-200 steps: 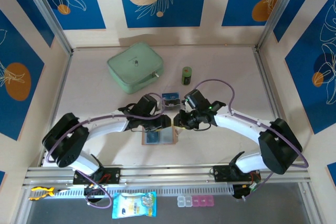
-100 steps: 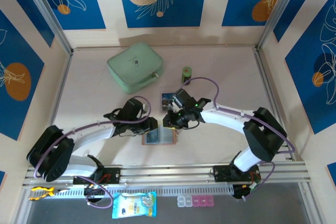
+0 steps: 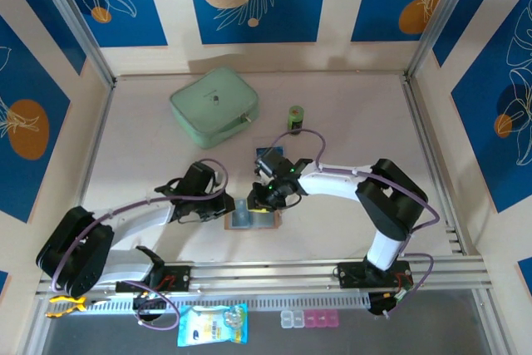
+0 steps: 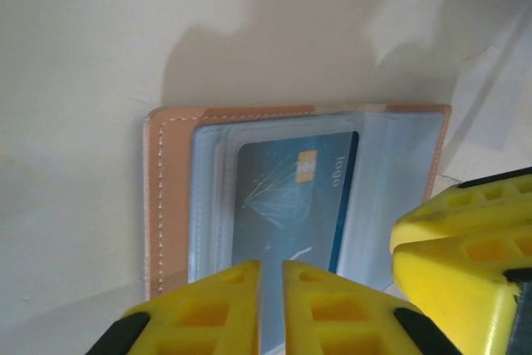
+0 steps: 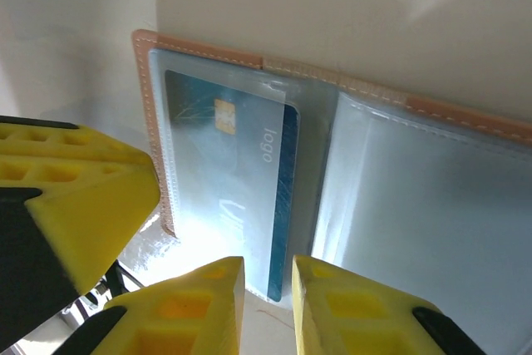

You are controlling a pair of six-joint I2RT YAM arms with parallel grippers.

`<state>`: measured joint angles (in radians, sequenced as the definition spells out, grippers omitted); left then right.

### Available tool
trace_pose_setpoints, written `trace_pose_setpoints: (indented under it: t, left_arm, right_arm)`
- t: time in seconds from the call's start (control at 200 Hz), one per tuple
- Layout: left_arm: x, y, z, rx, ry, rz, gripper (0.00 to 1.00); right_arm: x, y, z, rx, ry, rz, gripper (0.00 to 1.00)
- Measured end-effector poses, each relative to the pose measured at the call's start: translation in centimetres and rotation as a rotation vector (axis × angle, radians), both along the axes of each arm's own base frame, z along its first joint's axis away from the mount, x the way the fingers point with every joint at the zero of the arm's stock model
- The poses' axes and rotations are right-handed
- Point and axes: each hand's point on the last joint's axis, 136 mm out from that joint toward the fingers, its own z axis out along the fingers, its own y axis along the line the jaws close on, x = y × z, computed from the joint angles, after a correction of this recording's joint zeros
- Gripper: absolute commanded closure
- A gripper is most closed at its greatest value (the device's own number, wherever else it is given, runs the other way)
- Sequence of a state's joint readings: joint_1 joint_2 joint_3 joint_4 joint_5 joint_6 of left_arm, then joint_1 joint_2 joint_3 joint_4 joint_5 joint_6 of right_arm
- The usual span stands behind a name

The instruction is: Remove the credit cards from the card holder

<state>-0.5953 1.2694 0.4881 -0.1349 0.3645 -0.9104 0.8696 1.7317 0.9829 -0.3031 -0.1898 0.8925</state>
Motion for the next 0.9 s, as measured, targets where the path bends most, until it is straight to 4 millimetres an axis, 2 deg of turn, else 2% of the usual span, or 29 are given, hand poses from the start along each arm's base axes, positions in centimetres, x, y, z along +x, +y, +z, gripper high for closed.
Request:
trace_pose_setpoints:
  t: [0.31,0.9]
  left_arm:
    - [-0.5,0.4,-0.8,0.006,0.019,0.001,0.90]
    - [-0.7,0.3,-1.3,0.005,0.036,-0.006,0.90]
  right_arm:
    - [-0.1,-0.1,-1.0,-0.023,0.014,-0.003,0.77]
    - [0.3,0.5,-0.6,0.011,0.001,-0.003,0.77]
